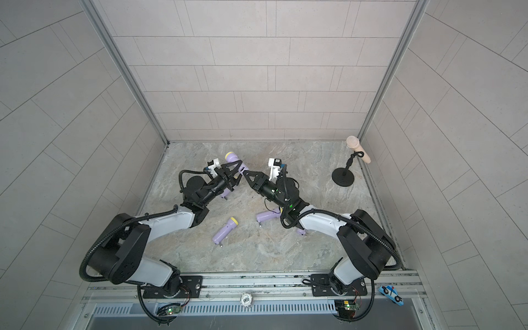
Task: Close the plug at the bottom of the flashlight
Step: Close the plug of the flashlight.
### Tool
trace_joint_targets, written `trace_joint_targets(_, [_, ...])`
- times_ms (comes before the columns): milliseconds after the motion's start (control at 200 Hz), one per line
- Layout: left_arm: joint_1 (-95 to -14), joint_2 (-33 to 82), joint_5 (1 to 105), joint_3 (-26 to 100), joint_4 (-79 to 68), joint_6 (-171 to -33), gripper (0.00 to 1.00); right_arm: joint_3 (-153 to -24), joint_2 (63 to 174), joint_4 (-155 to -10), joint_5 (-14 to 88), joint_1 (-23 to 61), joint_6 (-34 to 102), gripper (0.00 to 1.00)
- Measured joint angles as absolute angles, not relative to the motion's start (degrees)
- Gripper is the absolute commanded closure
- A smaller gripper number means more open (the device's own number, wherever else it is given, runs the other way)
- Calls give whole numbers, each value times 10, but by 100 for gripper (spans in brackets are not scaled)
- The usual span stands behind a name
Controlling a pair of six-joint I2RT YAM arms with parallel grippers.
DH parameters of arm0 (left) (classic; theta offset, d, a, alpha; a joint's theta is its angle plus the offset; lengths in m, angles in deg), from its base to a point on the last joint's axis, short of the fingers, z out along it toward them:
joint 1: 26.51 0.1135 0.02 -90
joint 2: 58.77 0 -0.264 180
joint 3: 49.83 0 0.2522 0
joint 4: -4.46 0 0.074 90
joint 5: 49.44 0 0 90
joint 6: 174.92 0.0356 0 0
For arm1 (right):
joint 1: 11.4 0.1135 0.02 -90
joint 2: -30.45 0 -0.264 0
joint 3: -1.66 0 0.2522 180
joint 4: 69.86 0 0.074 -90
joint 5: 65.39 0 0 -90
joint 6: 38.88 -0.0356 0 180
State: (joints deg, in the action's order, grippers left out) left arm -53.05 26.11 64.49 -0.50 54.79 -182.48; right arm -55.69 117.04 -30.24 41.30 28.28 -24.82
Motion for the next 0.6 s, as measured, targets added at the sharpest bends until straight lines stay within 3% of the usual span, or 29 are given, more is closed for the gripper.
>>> trace_joint_targets(595, [-532, 261, 643, -16, 560, -1832, 100, -557, 1165, -316, 410, 282, -239, 61])
